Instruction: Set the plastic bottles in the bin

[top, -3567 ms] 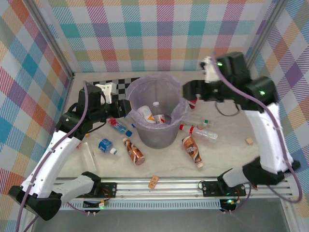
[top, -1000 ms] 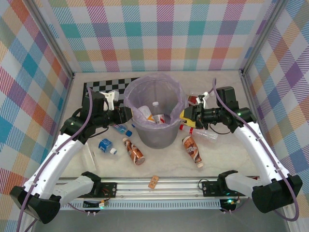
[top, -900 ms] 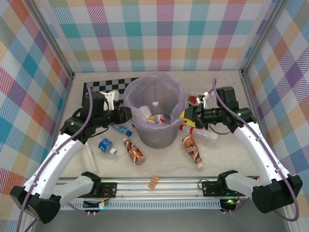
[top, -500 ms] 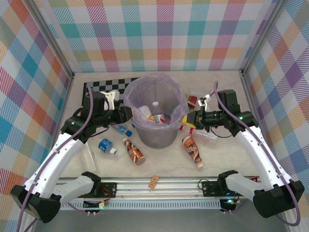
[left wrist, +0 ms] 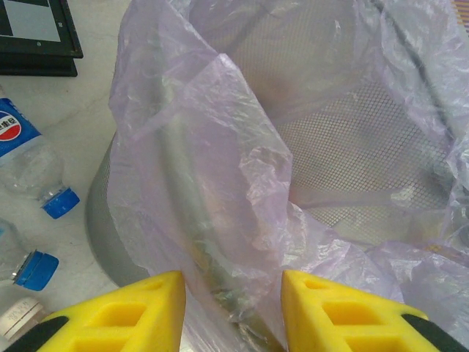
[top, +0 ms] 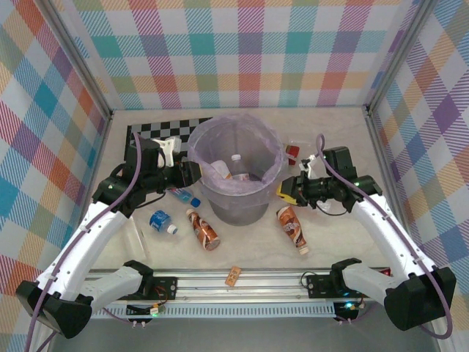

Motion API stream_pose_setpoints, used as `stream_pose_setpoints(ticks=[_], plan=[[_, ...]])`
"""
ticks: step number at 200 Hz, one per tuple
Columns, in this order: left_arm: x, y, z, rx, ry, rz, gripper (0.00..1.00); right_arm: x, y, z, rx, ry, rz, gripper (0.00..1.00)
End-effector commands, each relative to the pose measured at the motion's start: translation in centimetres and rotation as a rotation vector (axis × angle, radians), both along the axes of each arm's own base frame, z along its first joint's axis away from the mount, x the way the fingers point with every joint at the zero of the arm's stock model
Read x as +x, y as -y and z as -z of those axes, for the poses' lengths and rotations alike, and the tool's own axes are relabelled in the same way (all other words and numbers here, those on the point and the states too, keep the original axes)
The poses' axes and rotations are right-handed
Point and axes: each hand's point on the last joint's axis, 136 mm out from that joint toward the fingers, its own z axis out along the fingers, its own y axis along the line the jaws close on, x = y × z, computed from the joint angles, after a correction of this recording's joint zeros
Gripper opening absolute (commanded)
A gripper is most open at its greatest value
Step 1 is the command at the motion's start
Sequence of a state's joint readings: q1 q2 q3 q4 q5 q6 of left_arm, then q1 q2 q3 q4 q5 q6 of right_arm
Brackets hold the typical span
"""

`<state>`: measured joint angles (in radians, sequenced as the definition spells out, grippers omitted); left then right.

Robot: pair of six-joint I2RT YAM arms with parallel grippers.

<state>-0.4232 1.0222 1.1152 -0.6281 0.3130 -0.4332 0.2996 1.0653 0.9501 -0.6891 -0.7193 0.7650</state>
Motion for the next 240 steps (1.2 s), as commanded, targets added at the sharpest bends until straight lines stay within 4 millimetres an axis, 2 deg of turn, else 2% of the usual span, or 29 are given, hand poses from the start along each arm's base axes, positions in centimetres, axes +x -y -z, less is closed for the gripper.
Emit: stream_pose_setpoints(ticks=[1, 9, 28, 60, 87, 103, 113, 136, 152, 169, 179, 210, 240], plan=[[-0.3, -0.3, 1.5, 0.038, -0.031, 0.0, 0.39, 0.8, 0.3, -3.2, 0.012, 0.111, -0.006, 0.39], [-0.2, -0.2, 1.4, 0.038, -0.028, 0.001, 0.38, 0.8, 0.8, -4.4, 0.005, 0.14, -0.01, 0.43], [-0.2, -0.2, 1.1, 0.043, -0.019, 0.008, 0.39, 0.5, 2.3, -6.4, -0.053, 0.176, -0.023, 0.48], [-0.1, -0.2, 1.0, 0.051, -0.011, 0.015, 0.39, 1.2, 5.5, -6.7, -0.313, 0.226, -0.003, 0.49], [0.1, 0.1, 1.1, 0.043, -0.013, 0.02, 0.39, 2.3, 11.1, -4.4, -0.645, 0.182, 0.089, 0.51], [0.2, 0.1, 1.2, 0.045, -0.012, 0.018, 0.39, 2.3, 14.6, -2.1, -0.813, 0.087, 0.137, 0.62], [0.3, 0.2, 1.2, 0.045, -0.012, 0.018, 0.39, 2.3, 15.7, -0.5, -0.835, 0.029, 0.167, 0.65], [0.5, 0.3, 1.2, 0.041, -0.012, 0.018, 0.39, 2.6, 15.4, 2.8, -0.737, -0.07, 0.249, 0.78], [0.7, 0.4, 1.3, 0.039, -0.013, 0.017, 0.39, 3.2, 13.7, 5.0, -0.621, -0.116, 0.283, 0.78], [0.7, 0.5, 1.5, 0.04, -0.019, 0.02, 0.39, 4.2, 12.8, 6.9, -0.514, -0.166, 0.399, 0.72], [0.8, 0.4, 1.4, 0.04, -0.019, 0.018, 0.39, 4.4, 12.5, 8.2, -0.464, -0.204, 0.471, 0.76], [0.9, 0.5, 1.2, 0.039, -0.013, 0.018, 0.39, 4.3, 13.9, 9.9, -0.435, -0.286, 0.699, 0.84], [0.9, 0.5, 1.1, 0.037, -0.016, 0.017, 0.39, 4.0, 15.3, 11.0, -0.471, -0.344, 0.811, 0.9]])
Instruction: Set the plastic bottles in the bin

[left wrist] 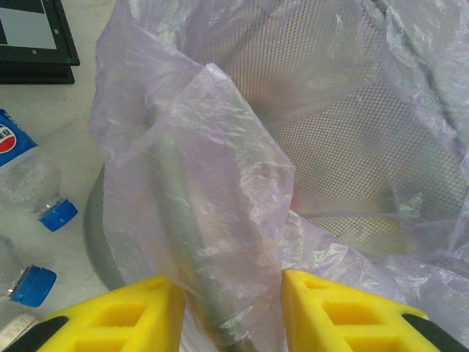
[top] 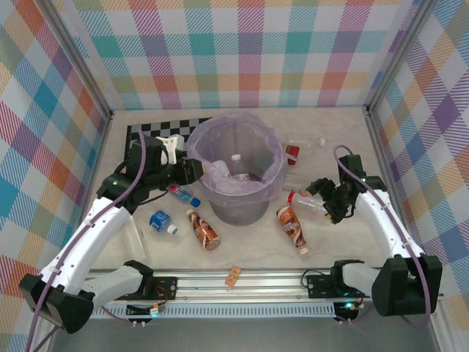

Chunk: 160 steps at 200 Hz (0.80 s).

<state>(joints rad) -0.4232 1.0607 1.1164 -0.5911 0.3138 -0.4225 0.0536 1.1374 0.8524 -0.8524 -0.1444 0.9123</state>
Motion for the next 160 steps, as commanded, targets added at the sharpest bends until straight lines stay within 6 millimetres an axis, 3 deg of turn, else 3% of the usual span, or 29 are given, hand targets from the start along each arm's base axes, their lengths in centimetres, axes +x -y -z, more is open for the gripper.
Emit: stream_pose_setpoints(ticks=[1, 48, 97, 135, 160], plan=[[-0.1, 0.0, 0.7, 0.031, -0.021, 0.011, 0.39, 1.4, 1.0, -0.1, 0.003, 0.021, 0.178, 0.9], [0.1, 0.2, 0.7, 0.03, -0.021, 0.012, 0.39, 1.9, 0.1, 3.5, 0.066, -0.081, 0.248, 0.89], [0.2, 0.2, 0.7, 0.027, -0.023, 0.01, 0.38, 2.6, 0.5, 5.9, 0.053, -0.112, 0.291, 0.87], [0.3, 0.2, 0.9, 0.031, -0.025, 0.007, 0.39, 2.6, 0.6, 8.3, 0.037, -0.159, 0.304, 0.8], [0.3, 0.1, 0.9, 0.033, -0.026, 0.007, 0.39, 3.0, 0.8, 8.5, 0.03, -0.153, 0.311, 0.72]])
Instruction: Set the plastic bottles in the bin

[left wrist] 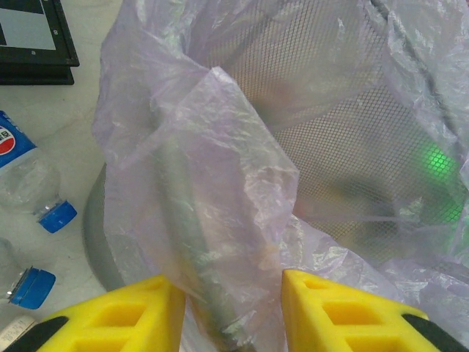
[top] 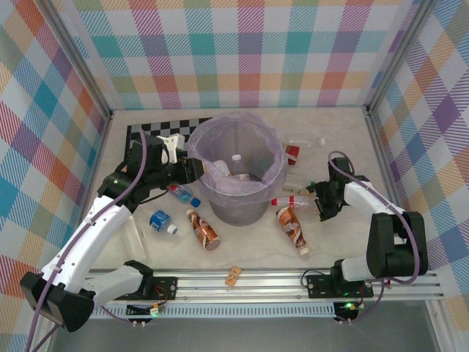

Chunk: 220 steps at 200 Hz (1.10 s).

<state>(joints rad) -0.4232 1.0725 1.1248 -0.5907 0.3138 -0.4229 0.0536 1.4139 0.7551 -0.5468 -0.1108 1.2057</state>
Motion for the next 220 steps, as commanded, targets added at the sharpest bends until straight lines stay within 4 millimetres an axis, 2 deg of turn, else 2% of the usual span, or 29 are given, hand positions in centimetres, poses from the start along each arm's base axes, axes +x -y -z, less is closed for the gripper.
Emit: stream_pose_setpoints(ticks=[1, 25, 55, 78, 99, 131, 154, 174, 220], plan=[[0.0, 0.1, 0.9, 0.032, -0.022, 0.008, 0.39, -0.3, 0.5, 0.9, -0.02, -0.02, 0.028, 0.71], [0.0, 0.0, 0.8, 0.031, -0.017, 0.006, 0.38, -0.4, 1.2, 1.1, -0.051, -0.024, 0.036, 0.64], [0.0, 0.0, 0.8, 0.034, -0.017, 0.005, 0.38, -0.2, 1.8, 0.8, -0.048, -0.009, 0.05, 0.49], [0.0, -0.1, 0.7, 0.037, -0.015, 0.003, 0.39, 0.0, 2.7, -0.8, -0.056, 0.035, 0.059, 0.44], [0.1, -0.1, 0.8, 0.037, -0.015, 0.003, 0.38, 0.4, 3.9, -3.5, -0.057, 0.106, 0.07, 0.42], [0.2, 0.0, 0.8, 0.034, -0.017, 0.001, 0.38, 0.9, 5.9, -9.8, -0.116, 0.263, 0.052, 0.35], [0.3, 0.1, 0.9, 0.032, -0.018, 0.005, 0.38, 1.0, 6.8, -14.8, -0.202, 0.366, -0.031, 0.31], [0.4, 0.2, 1.0, 0.033, -0.019, 0.007, 0.38, 1.6, 6.3, -19.6, -0.26, 0.508, -0.159, 0.27], [0.6, 0.4, 0.9, 0.028, -0.015, 0.016, 0.38, 1.9, 3.5, -33.9, -0.36, 0.937, -0.414, 0.23]])
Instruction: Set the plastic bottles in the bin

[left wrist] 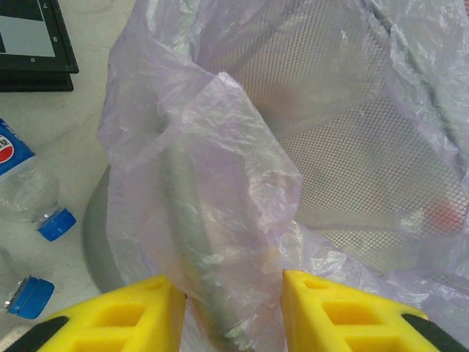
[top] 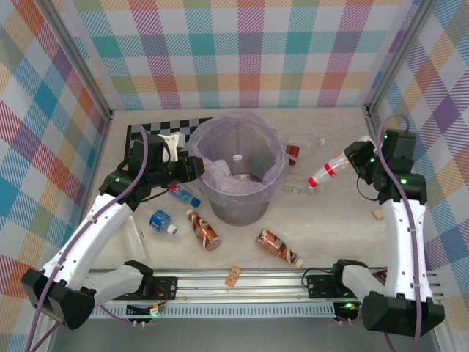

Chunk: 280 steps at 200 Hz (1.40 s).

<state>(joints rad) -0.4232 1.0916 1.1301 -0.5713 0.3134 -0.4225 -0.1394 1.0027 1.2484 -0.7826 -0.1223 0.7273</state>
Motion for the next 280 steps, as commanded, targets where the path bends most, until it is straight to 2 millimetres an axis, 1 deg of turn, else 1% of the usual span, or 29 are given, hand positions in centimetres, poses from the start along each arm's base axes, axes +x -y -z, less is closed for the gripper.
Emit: stream_pose_setpoints(ticks=[1, 12, 13, 22, 27, 39, 46, 58, 71, 80, 93, 110, 132, 155, 173, 201, 223, 242, 258, 280], plan=[[0.0, 0.2, 1.0, 0.03, -0.022, 0.018, 0.38, -0.7, -2.0, -6.7, -0.117, 0.182, -0.195, 0.23], [0.1, 0.3, 0.9, 0.027, -0.02, 0.02, 0.38, -0.7, -3.1, -9.4, -0.121, 0.233, -0.265, 0.22], [0.1, 0.3, 0.9, 0.027, -0.019, 0.02, 0.38, -0.6, -3.3, -9.9, -0.12, 0.243, -0.278, 0.22], [0.1, 0.4, 1.0, 0.024, -0.019, 0.023, 0.38, -0.5, -4.3, -11.7, -0.11, 0.287, -0.331, 0.22], [0.2, 0.4, 1.0, 0.024, -0.019, 0.024, 0.38, -0.4, -5.0, -13.2, -0.104, 0.328, -0.368, 0.22], [0.3, 0.5, 1.2, 0.022, -0.021, 0.027, 0.38, -0.2, -6.6, -15.5, -0.092, 0.386, -0.438, 0.22], [0.4, 0.6, 1.2, 0.02, -0.022, 0.027, 0.38, -0.2, -8.0, -16.8, -0.095, 0.419, -0.49, 0.22], [0.5, 0.7, 1.4, 0.012, -0.024, 0.026, 0.38, 0.0, -10.9, -18.2, -0.128, 0.453, -0.576, 0.21], [0.7, 0.9, 1.3, 0.001, -0.022, 0.026, 0.38, 0.1, -14.6, -18.5, -0.175, 0.469, -0.684, 0.21], [0.8, 1.0, 1.3, -0.004, -0.02, 0.025, 0.38, 0.9, -17.0, -17.8, -0.2, 0.458, -0.745, 0.21], [1.0, 1.0, 1.5, -0.002, -0.02, 0.02, 0.38, 1.4, -20.6, -16.1, -0.227, 0.433, -0.838, 0.2], [1.2, 1.0, 1.7, 0.002, -0.023, 0.015, 0.38, 2.2, -24.2, -13.7, -0.331, 0.399, -0.908, 0.2], [1.4, 1.0, 1.8, 0.008, -0.024, 0.012, 0.38, 3.0, -27.4, -10.3, -0.506, 0.33, -0.99, 0.19], [1.4, 1.0, 1.8, 0.004, -0.024, 0.012, 0.38, 3.7, -29.5, -6.9, -0.641, 0.271, -1.069, 0.19], [1.3, 1.0, 2.0, 0.003, -0.028, 0.011, 0.38, 4.0, -30.5, -4.5, -0.685, 0.204, -1.124, 0.18], [1.3, 0.9, 1.9, 0.007, -0.025, 0.006, 0.38, 4.4, -30.7, -0.7, -0.729, 0.085, -1.168, 0.2], [1.3, 0.9, 1.9, 0.01, -0.026, 0.007, 0.38, 5.0, -30.7, 1.9, -0.754, 0.015, -1.176, 0.21], [1.3, 0.9, 1.9, 0.013, -0.027, 0.007, 0.38, 5.2, -30.8, 3.6, -0.75, -0.03, -1.174, 0.23], [1.4, 0.9, 1.9, 0.012, -0.025, 0.007, 0.38, 5.2, -31.3, 4.5, -0.724, -0.041, -1.181, 0.25], [1.4, 0.9, 2.0, 0.016, -0.03, 0.007, 0.38, 5.2, -31.3, 6.1, -0.708, -0.076, -1.173, 0.27]])
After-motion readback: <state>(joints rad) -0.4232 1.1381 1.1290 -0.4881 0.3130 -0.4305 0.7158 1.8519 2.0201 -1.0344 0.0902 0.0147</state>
